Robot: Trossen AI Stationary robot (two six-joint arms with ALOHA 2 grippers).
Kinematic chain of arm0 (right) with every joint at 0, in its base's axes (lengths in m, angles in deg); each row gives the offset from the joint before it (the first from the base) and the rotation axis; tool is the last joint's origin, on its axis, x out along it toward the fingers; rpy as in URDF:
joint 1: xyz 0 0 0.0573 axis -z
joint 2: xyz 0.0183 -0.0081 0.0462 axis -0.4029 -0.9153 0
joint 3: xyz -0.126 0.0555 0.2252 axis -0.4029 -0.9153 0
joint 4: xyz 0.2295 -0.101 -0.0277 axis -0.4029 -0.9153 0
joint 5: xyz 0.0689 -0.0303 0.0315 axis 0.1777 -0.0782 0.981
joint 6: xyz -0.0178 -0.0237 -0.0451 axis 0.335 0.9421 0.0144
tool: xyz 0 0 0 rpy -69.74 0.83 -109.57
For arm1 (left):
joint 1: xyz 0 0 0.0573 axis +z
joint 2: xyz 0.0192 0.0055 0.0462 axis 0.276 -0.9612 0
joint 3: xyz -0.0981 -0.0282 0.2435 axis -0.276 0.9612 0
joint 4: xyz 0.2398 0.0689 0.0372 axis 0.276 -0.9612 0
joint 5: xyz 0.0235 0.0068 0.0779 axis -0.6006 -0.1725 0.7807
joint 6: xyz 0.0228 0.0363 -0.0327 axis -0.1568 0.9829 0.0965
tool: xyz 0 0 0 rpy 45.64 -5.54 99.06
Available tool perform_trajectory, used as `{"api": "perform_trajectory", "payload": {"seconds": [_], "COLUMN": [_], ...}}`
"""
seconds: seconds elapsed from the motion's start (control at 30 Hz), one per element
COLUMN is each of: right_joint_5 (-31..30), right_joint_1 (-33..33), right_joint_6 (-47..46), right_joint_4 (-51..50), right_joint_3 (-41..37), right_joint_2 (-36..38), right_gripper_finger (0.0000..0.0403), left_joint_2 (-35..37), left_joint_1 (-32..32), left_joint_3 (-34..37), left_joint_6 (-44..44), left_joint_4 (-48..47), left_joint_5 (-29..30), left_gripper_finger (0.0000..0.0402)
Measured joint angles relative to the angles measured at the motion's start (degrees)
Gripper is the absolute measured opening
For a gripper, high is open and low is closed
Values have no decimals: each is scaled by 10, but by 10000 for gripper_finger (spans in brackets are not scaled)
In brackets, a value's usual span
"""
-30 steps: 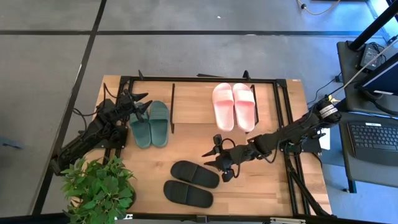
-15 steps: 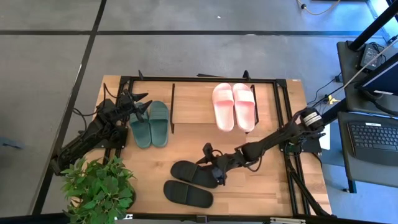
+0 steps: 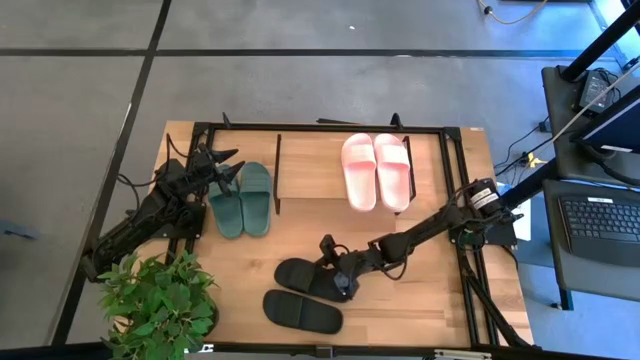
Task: Pick and place slides into the shelf
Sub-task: Put the top black slide on the shelf
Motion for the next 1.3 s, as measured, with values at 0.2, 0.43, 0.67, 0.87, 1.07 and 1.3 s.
{"api": "perform_trajectory", "payload": {"seconds": [0.2,0.43,0.67,0.87,1.07,1.3], "right_joint_5": [0,0,14,16,11,1], "right_joint_1": [8,11,12,13,16,28], "right_joint_6": [-2,-4,-4,-4,0,-7], "right_joint_4": [12,14,25,58,92,85], "right_joint_3": [0,0,0,0,0,0], "right_joint_2": [-5,-5,-5,-32,-43,-43], "right_gripper_finger": [145,145,145,145,145,120], "left_joint_2": [0,0,0,0,0,0], "left_joint_1": [0,0,0,0,0,0], "left_joint_3": [0,0,0,0,0,0], "left_joint_6": [-1,-1,-1,0,1,1], "left_joint_4": [0,0,0,0,0,0], "left_joint_5": [0,0,0,0,0,0], "left_gripper_finger": [216,216,216,216,216,216]}}
